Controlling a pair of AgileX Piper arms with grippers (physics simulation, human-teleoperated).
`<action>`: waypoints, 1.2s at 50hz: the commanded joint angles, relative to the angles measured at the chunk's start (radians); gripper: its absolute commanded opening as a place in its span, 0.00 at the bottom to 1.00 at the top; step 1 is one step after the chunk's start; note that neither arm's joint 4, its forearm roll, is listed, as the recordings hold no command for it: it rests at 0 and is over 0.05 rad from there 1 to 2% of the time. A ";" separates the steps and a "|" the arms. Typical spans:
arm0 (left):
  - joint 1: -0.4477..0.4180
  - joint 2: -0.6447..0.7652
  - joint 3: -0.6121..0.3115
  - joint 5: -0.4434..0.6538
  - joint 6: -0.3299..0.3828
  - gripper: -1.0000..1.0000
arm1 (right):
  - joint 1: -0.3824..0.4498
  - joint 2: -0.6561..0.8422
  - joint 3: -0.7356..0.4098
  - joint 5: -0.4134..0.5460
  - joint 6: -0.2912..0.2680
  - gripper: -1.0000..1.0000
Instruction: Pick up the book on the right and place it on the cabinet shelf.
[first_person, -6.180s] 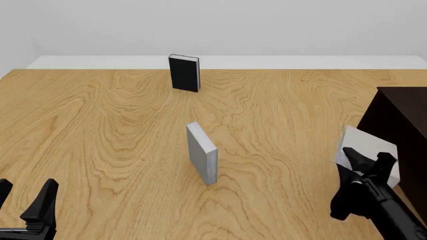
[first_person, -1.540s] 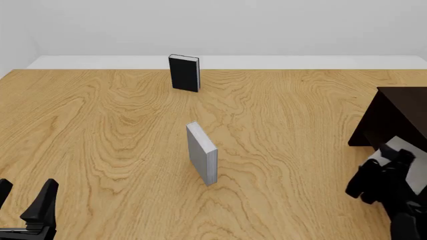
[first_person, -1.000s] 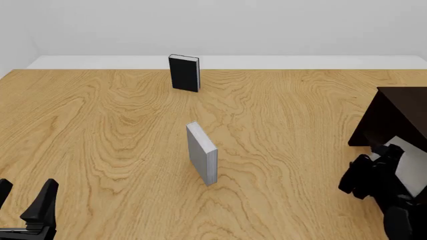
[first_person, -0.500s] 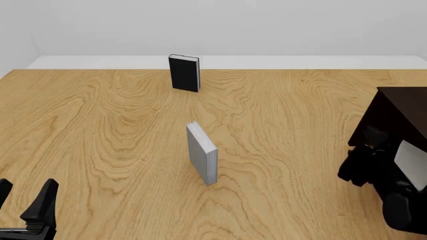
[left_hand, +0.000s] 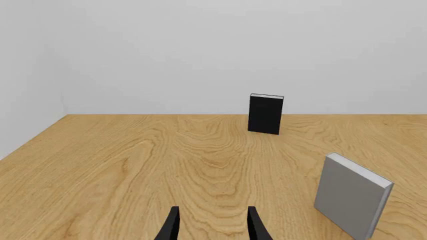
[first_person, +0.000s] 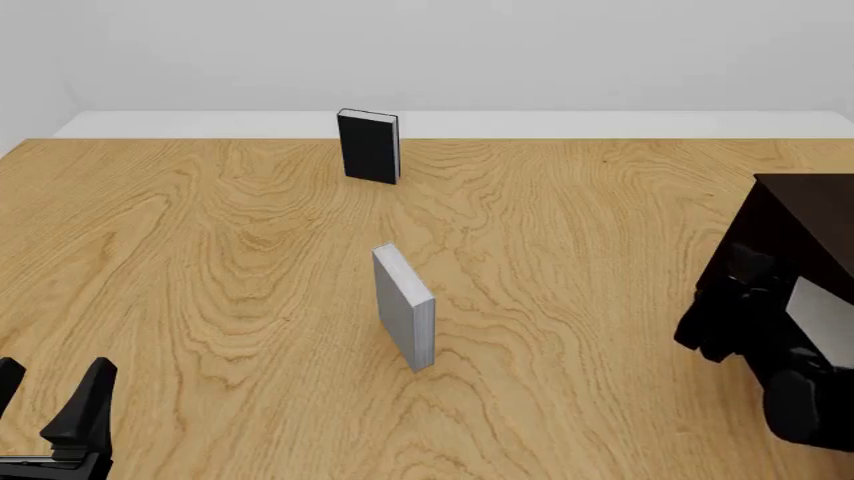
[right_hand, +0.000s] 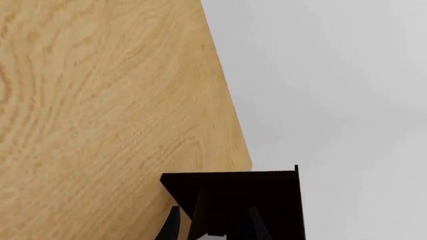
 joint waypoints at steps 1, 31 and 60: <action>0.000 0.000 0.000 0.000 0.000 1.00 | -0.026 0.007 0.011 -0.003 0.005 1.00; 0.000 0.000 0.000 0.000 0.000 1.00 | -0.082 -0.006 0.070 -0.019 0.018 1.00; 0.000 0.000 0.000 0.000 0.000 1.00 | -0.161 -0.061 0.093 0.025 0.034 1.00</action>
